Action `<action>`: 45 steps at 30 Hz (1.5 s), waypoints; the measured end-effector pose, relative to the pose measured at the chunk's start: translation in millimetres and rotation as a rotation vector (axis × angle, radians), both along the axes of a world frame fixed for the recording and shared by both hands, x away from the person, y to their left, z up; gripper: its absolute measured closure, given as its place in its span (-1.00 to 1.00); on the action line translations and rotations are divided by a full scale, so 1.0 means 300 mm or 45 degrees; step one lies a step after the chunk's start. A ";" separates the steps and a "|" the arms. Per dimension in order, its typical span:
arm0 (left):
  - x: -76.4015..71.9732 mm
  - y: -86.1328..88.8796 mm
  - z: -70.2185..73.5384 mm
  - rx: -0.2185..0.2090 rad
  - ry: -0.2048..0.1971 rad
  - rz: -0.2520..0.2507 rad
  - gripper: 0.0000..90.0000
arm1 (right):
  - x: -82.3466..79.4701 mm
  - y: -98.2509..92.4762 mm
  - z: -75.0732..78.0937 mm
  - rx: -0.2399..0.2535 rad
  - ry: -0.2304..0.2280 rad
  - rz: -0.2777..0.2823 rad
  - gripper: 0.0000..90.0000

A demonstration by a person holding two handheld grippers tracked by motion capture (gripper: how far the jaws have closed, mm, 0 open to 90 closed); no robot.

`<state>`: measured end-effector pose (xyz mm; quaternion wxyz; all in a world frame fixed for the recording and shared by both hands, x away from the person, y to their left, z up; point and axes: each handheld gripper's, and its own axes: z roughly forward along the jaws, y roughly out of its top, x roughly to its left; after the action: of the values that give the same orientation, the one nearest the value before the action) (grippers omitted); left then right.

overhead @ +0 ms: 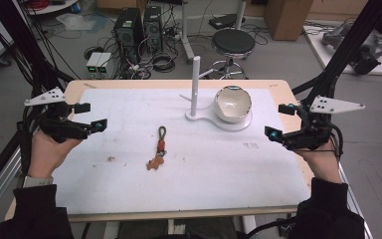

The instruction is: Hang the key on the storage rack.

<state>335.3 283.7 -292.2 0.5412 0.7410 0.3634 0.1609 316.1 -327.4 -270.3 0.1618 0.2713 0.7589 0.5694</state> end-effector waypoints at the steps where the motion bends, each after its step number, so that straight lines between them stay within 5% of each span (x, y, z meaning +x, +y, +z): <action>1: 0.001 -0.001 0.000 -0.002 -0.004 0.001 -0.96 | 0.000 0.000 -0.001 -0.002 -0.001 0.000 -0.95; 14: 0.021 -0.044 -0.016 0.016 0.001 -0.007 -0.96 | 0.000 0.007 -0.010 -0.027 0.009 0.012 -0.95; 22: 0.087 -0.125 -0.055 0.057 0.047 -0.013 -0.96 | -0.038 -0.014 -0.012 -0.038 -0.005 -0.008 -0.95; 26: 0.125 -0.156 -0.075 0.026 0.081 -0.017 -0.96 | -0.055 -0.008 -0.021 -0.040 -0.023 0.007 -0.95; 37: 0.198 -0.223 -0.127 0.029 -0.005 0.041 -0.96 | -0.080 0.011 -0.048 -0.102 -0.004 0.012 -0.95; 45: 0.253 -0.255 -0.172 0.025 0.041 0.048 -0.96 | -0.108 0.005 -0.054 -0.138 -0.010 -0.020 -0.95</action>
<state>411.2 207.3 -343.9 0.5248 0.7418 0.3845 0.1627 283.7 -325.8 -286.5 0.1836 0.2660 0.7859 0.5271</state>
